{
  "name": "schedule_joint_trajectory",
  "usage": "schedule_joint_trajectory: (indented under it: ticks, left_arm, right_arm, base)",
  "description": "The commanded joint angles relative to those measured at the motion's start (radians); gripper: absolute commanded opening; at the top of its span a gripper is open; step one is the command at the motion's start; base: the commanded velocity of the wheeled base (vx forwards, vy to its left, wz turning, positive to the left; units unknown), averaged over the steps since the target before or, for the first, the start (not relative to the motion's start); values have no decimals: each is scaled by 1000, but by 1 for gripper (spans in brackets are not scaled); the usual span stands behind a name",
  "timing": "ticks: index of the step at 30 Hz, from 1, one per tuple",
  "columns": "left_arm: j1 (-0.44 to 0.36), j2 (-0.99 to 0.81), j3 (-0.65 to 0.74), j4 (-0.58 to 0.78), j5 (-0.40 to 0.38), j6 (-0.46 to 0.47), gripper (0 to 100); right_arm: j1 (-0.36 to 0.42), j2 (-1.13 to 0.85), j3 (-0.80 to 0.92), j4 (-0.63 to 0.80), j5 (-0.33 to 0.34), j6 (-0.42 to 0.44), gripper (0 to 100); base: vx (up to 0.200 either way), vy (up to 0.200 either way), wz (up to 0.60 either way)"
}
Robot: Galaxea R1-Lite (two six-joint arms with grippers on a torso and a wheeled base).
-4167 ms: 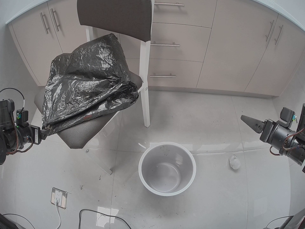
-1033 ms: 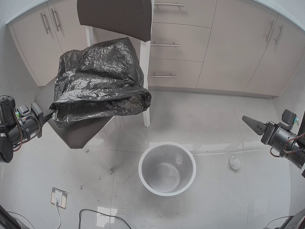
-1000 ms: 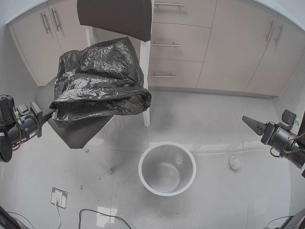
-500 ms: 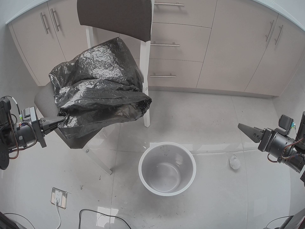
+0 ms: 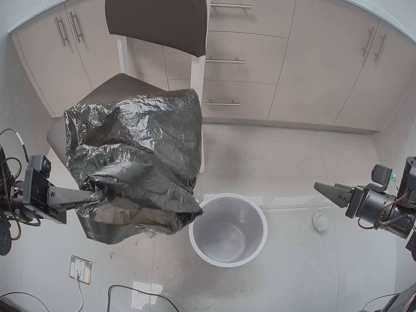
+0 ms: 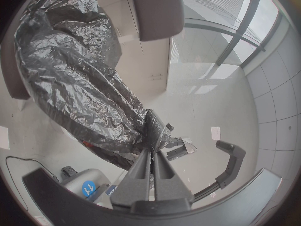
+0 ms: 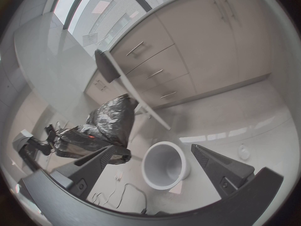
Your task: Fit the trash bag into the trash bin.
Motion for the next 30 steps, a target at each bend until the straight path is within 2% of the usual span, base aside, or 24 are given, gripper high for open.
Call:
schedule_joint_trajectory:
  ticks: [1, 3, 6, 14, 18, 22, 23, 24, 25, 26, 30]
  left_arm:
    - [-121, -59, 24, -7, 3, 3, 0]
    - [-173, -54, 32, -8, 4, 4, 0]
    - [-242, -47, 39, -8, 29, 9, 0]
    - [-460, -24, 59, -10, 254, 81, 0]
    - [-498, -24, 32, -13, 329, 78, 0]
    - [-501, -5, -5, -15, 365, 72, 0]
    - [-497, 15, -33, -13, 388, 70, 0]
    - [-497, 16, -36, -13, 391, 70, 0]
    - [-497, 32, -59, -13, 406, 67, 0]
    - [-497, 36, -62, -13, 409, 60, 0]
    - [-497, 39, -60, -13, 409, 30, 0]
  right_arm:
    - [18, 50, 29, 4, 143, 20, 100]
    - [24, 89, 36, -6, 174, 34, 100]
    - [61, 116, 38, -7, 172, 37, 100]
    - [178, 156, 46, -7, 166, 26, 100]
    - [234, 198, 42, -10, 164, 21, 100]
    - [319, 271, 41, -47, 69, 4, 100]
    - [374, 331, 46, -99, -24, -2, 100]
    - [379, 337, 46, -105, -32, 0, 100]
    - [419, 400, 55, -179, -109, -2, 100]
    - [435, 434, 65, -225, -141, -3, 100]
    - [451, 506, 116, -388, -164, -34, 100]
  base:
    - [0, 0, 0]
    - [0, 0, 0]
    - [0, 0, 0]
    - [0, 0, 0]
    - [0, 0, 0]
    - [0, 0, 0]
    - [0, 0, 0]
    - [0, 0, 0]
    - [0, 0, 0]
    - [0, 0, 0]
    - [0, 0, 0]
